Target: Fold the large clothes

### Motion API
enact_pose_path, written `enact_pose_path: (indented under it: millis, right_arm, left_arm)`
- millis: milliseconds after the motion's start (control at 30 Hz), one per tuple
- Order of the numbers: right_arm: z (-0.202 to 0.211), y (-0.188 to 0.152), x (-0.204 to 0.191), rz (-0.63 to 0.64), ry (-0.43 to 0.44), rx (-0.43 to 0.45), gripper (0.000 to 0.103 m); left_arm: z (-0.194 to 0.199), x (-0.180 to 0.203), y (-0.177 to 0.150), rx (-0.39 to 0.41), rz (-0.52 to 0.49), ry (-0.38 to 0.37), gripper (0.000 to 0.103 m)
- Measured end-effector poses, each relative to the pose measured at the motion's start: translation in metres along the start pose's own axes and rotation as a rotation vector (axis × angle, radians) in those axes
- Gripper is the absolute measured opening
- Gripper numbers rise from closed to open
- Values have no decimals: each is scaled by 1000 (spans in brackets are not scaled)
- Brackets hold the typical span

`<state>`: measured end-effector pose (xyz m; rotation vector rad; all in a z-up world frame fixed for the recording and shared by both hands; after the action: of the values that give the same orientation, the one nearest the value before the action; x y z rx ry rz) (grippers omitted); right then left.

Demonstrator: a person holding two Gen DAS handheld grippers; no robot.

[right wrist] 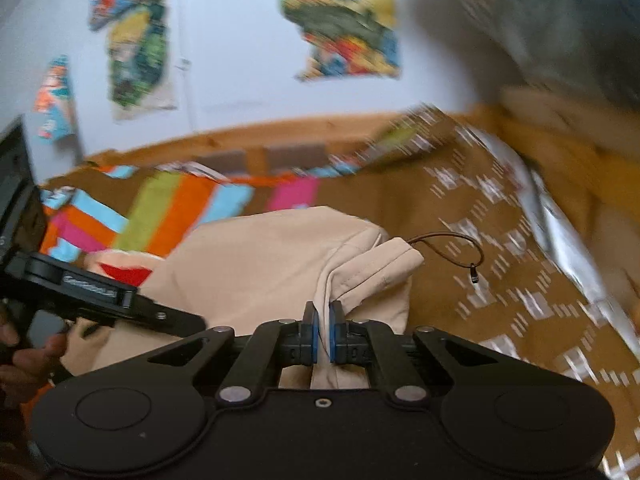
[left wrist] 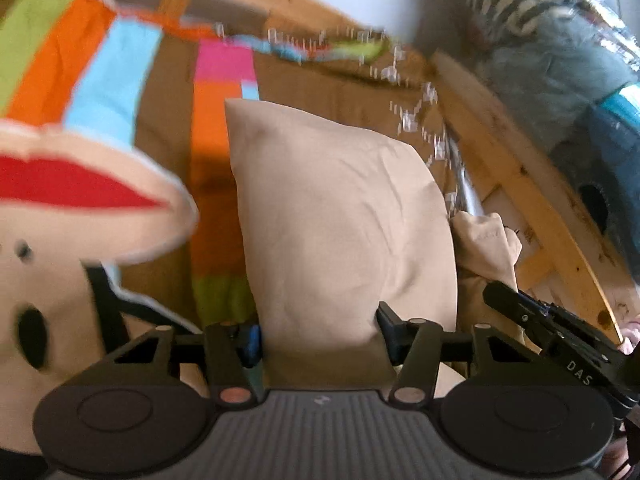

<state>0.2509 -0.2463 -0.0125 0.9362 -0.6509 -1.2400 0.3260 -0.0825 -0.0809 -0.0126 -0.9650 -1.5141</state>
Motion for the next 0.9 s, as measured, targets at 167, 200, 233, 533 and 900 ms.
enact_pose_path:
  millis: [167,200,233,533,900]
  right_arm:
    - [-27,43,-43,47,95,77,4]
    - [-37,48,-51,48,117,79,4]
    - [-49,52,-60,56,133,84,4]
    - [-168,14,-83,198,106,-95,10]
    - [-131,19,-62,112,63,-77,45]
  left_arm:
    - [49,-42,42,88,-9,92,58]
    - [58,-57,51,100,-9,124,58]
    - [62,-68,57,109,-11,150,59]
    - [33,-173,49,80,56,323,68]
    - [67,-157,40,161,105,443,95]
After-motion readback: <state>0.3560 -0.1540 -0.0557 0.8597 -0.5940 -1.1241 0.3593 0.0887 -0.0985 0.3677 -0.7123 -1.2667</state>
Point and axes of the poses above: each gripper's, at about its wrist camera, not at the fingertips, and z roughly against the way its jaws point, x to its right, y to its top, the point moved 9 cm from there along -z, roughly the way its jaws point, and after that the axes turned 2 degrees about y, right-handed, at the moved point
